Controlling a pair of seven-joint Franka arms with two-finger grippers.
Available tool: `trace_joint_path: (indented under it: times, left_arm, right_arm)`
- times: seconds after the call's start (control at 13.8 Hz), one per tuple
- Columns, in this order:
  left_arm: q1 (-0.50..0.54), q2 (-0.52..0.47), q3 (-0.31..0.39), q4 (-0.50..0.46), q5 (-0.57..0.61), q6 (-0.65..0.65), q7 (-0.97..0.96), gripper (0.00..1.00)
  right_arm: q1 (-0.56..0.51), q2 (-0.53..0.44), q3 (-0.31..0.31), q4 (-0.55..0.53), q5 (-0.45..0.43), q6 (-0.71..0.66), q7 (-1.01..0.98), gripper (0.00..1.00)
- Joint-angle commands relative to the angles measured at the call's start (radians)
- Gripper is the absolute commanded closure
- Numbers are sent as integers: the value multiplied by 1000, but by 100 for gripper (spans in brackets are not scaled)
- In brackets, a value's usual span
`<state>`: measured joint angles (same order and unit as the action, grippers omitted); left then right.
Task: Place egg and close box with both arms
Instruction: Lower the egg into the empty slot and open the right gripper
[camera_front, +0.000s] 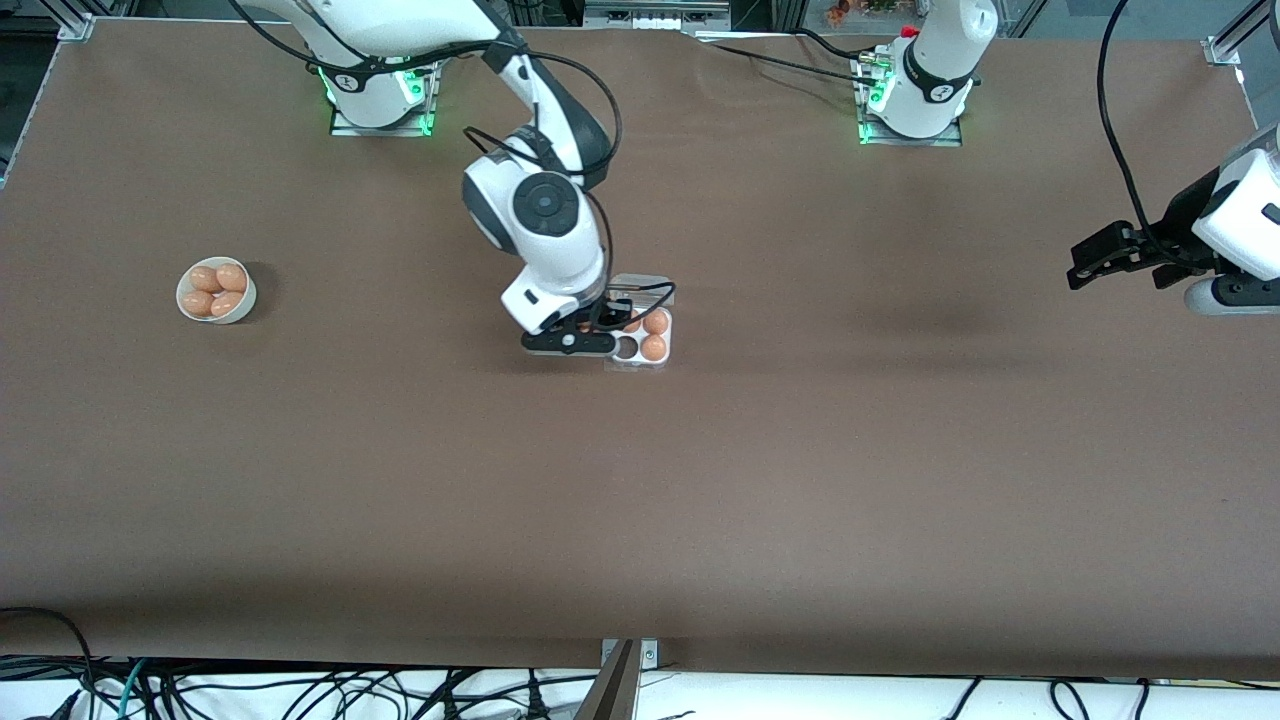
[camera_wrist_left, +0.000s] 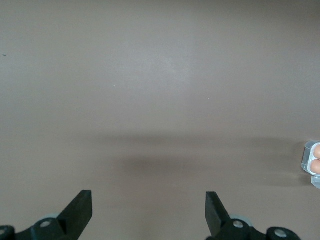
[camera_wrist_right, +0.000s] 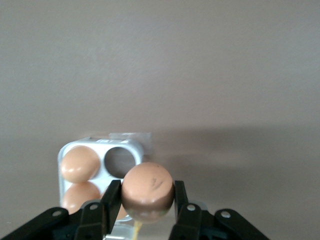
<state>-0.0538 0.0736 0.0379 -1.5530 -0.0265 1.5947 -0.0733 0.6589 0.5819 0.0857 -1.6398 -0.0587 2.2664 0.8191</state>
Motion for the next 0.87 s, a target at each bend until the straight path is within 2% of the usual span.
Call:
trace_joint_path:
  times: [0.0, 0.29, 0.8]
  left_arm:
    - [5, 11, -1, 28, -9, -21, -2, 0]
    - [5, 11, -1, 28, -9, -21, -2, 0]
    - [5, 11, -1, 28, -9, -21, -3, 0]
  right_arm:
    - [44, 48, -9, 72, -27, -25, 67, 84]
    - [59, 119, -9, 147, -29, -27, 75, 84]
    - [74, 168, -15, 172, -32, -27, 74, 84]
